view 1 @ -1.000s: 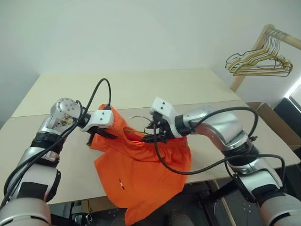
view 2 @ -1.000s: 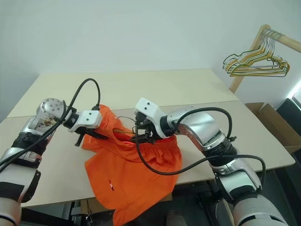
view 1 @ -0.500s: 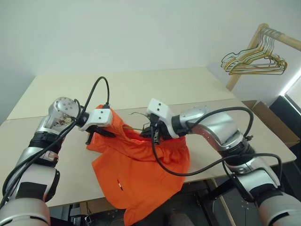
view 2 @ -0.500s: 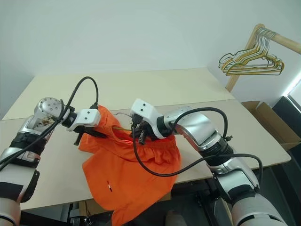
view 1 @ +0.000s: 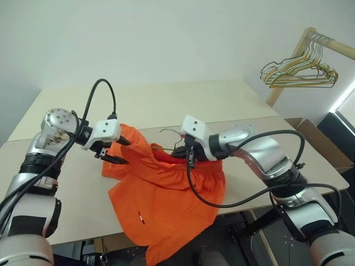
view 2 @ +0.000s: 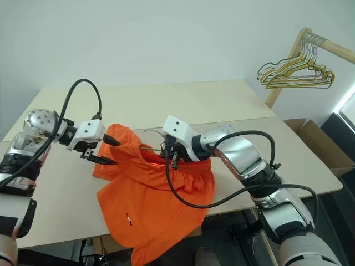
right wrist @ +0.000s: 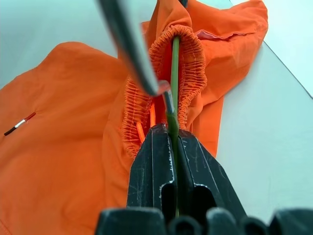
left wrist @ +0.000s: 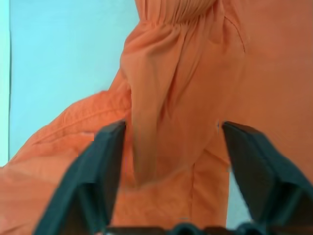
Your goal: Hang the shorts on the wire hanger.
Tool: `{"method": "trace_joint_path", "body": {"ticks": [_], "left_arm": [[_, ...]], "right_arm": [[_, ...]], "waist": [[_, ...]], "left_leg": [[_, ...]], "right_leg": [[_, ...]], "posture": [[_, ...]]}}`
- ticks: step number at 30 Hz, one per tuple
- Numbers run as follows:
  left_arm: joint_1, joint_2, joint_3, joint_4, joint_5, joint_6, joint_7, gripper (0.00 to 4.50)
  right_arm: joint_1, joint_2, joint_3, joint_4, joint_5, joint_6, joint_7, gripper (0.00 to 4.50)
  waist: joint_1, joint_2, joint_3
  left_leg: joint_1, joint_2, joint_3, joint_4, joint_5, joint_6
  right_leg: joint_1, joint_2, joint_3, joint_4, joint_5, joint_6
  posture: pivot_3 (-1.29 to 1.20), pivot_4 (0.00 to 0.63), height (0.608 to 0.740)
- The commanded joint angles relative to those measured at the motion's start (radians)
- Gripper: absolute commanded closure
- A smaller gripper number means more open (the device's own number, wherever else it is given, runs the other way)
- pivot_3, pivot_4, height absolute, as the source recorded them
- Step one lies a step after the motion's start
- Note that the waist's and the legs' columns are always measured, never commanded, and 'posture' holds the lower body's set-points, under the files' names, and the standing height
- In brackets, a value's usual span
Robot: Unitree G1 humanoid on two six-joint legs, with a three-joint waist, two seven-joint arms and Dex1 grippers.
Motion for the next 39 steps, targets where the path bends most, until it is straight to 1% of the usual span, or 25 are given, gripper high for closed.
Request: {"method": "trace_joint_path", "body": {"ticks": [1, 3, 6, 9, 11, 14, 20, 26, 33, 39], "left_arm": [[-0.018, 0.017, 0.023, 0.05, 0.03, -0.039, 0.025, 0.03], [-0.022, 0.004, 0.02, 0.091, 0.067, -0.075, 0.088, 0.03], [-0.028, -0.008, 0.008, 0.144, 0.099, -0.131, 0.103, 0.03], [-0.04, -0.033, 0.0, 0.194, 0.152, -0.182, 0.186, 0.03], [-0.053, -0.047, 0.0, 0.23, 0.167, -0.217, 0.2, 0.03], [-0.083, -0.077, 0.003, 0.29, 0.187, -0.238, 0.232, 0.6], [-0.124, -0.101, 0.016, 0.35, 0.199, -0.27, 0.271, 2.55], [-0.132, -0.097, 0.017, 0.36, 0.193, -0.29, 0.233, 4.43], [-0.132, -0.078, 0.023, 0.353, 0.187, -0.306, 0.187, 4.47], [-0.152, -0.054, 0.063, 0.364, 0.158, -0.273, 0.165, 4.47]], "right_arm": [[-0.002, -0.013, -0.056, -0.035, 0.0, -0.038, 0.016, 4.5], [0.001, -0.015, -0.059, -0.039, 0.001, -0.04, 0.021, 4.5], [0.005, -0.017, -0.063, -0.045, 0.002, -0.042, 0.026, 4.5], [0.01, -0.021, -0.072, -0.054, 0.004, -0.042, 0.034, 4.5], [0.011, -0.022, -0.075, -0.056, 0.004, -0.041, 0.038, 4.5], [0.011, -0.027, -0.079, -0.06, 0.005, -0.04, 0.045, 4.5], [0.019, -0.041, -0.084, -0.071, 0.004, -0.038, 0.055, 4.5], [0.019, -0.044, -0.087, -0.07, 0.004, -0.041, 0.063, 4.5], [0.019, -0.051, -0.086, -0.063, -0.003, -0.05, 0.078, 4.5], [0.039, -0.077, -0.063, -0.049, -0.036, -0.083, 0.086, 4.5]], "waist": [[0.001, 0.0, 0.0], [0.002, 0.0, 0.0], [0.004, 0.0, 0.0], [0.009, 0.0, 0.0], [0.01, 0.0, 0.0], [0.011, 0.0, 0.0], [0.008, 0.0, 0.0], [0.005, 0.0, 0.0], [0.003, 0.0, 0.0], [0.005, 0.0, 0.0]], "left_leg": [[0.0, 0.0, 0.0, 0.0, 0.0, 0.0], [0.0, 0.0, 0.0, 0.0, 0.0, 0.0], [0.0, 0.0, 0.0, 0.0, 0.0, 0.0], [0.0, 0.0, 0.0, 0.0, 0.0, 0.0], [0.0, 0.0, 0.0, 0.0, 0.0, 0.0], [0.0, -0.001, 0.001, 0.0, 0.0, 0.0], [0.0, -0.001, 0.002, 0.0, 0.0, 0.0], [0.0, -0.001, 0.002, 0.0, 0.0, 0.0], [0.0, -0.001, 0.001, 0.0, 0.0, 0.0], [0.0, -0.001, 0.001, 0.0, 0.0, 0.0]], "right_leg": [[0.0, 0.0, 0.0, 0.0, 0.0, 0.0], [0.0, 0.0, 0.0, 0.0, 0.0, 0.0], [0.0, 0.0, 0.0, 0.0, 0.0, 0.0], [0.0, 0.0, -0.001, 0.0, 0.0, 0.0], [0.0, 0.0, -0.001, 0.0, 0.0, 0.0], [0.0, 0.0, -0.001, 0.0, 0.0, 0.0], [0.0, 0.0, -0.001, 0.0, 0.0, 0.0], [0.0, 0.0, -0.001, 0.0, 0.0, 0.0], [0.0, 0.0, -0.001, 0.0, 0.0, 0.0], [0.0, 0.0, -0.001, 0.0, 0.0, 0.0]], "posture": [[-0.02, 0.0, 0.74], [-0.02, 0.0, 0.74], [-0.03, 0.0, 0.74], [-0.03, 0.0, 0.74], [-0.03, 0.0, 0.74], [-0.04, 0.0, 0.74], [-0.04, 0.0, 0.74], [-0.04, 0.0, 0.74], [-0.03, 0.0, 0.74], [-0.02, 0.0, 0.74]]}}
